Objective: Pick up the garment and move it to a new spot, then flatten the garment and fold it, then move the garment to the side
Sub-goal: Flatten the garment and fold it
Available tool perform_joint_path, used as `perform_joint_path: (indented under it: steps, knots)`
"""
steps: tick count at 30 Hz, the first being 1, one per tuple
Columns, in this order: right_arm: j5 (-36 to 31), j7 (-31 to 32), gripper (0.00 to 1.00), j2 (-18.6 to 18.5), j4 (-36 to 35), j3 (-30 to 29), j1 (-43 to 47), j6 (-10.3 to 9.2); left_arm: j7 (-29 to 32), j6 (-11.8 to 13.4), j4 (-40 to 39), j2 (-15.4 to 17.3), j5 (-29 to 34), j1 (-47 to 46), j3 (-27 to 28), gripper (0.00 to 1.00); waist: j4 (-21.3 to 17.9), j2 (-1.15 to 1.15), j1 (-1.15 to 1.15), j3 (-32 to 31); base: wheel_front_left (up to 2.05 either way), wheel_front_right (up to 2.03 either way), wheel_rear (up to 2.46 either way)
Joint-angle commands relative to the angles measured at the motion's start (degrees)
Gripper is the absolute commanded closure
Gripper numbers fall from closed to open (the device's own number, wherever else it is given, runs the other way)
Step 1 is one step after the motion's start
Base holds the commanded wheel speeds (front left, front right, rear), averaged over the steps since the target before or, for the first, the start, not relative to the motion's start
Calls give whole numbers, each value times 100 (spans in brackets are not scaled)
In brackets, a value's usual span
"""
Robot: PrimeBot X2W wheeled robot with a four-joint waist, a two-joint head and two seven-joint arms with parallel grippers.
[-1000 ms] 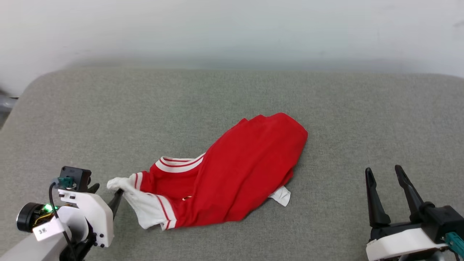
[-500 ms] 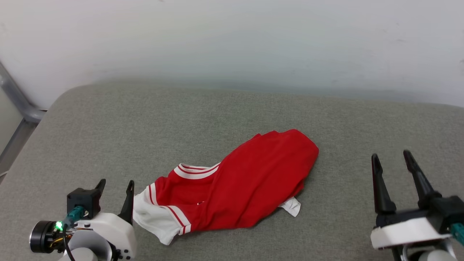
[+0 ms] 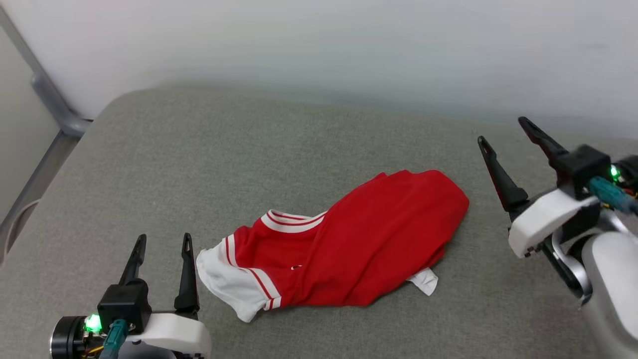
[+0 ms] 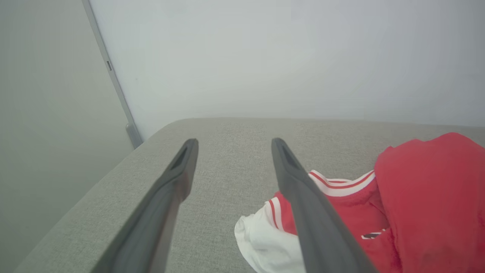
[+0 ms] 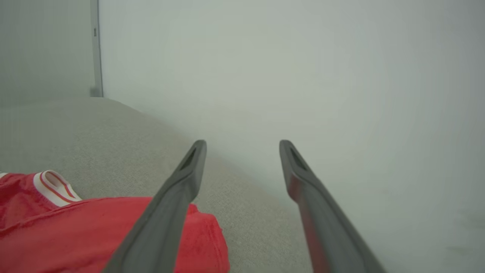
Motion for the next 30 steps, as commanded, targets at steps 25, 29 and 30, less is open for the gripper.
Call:
perform_joint_path:
  steps: [25, 29, 30]
  knots:
    - [3285, 4958, 0, -2099, 1522, 4634, -3584, -6, -30, -1638, -7, -2236, 1782, -368, 1599, 0, 1012, 0, 0, 1922, 0, 0, 0]
    - [3486, 5079, 0, -2103, 1820, 5231, -3432, -4, -30, -1843, 22, -2437, 1935, -425, 1789, 0, 1064, 0, 0, 2069, 0, 0, 0]
    - [3556, 5097, 0, -2104, 1886, 5360, -3383, -4, -30, -1882, 26, -2481, 1969, -430, 1836, 0, 1071, 0, 0, 2093, 0, 0, 0]
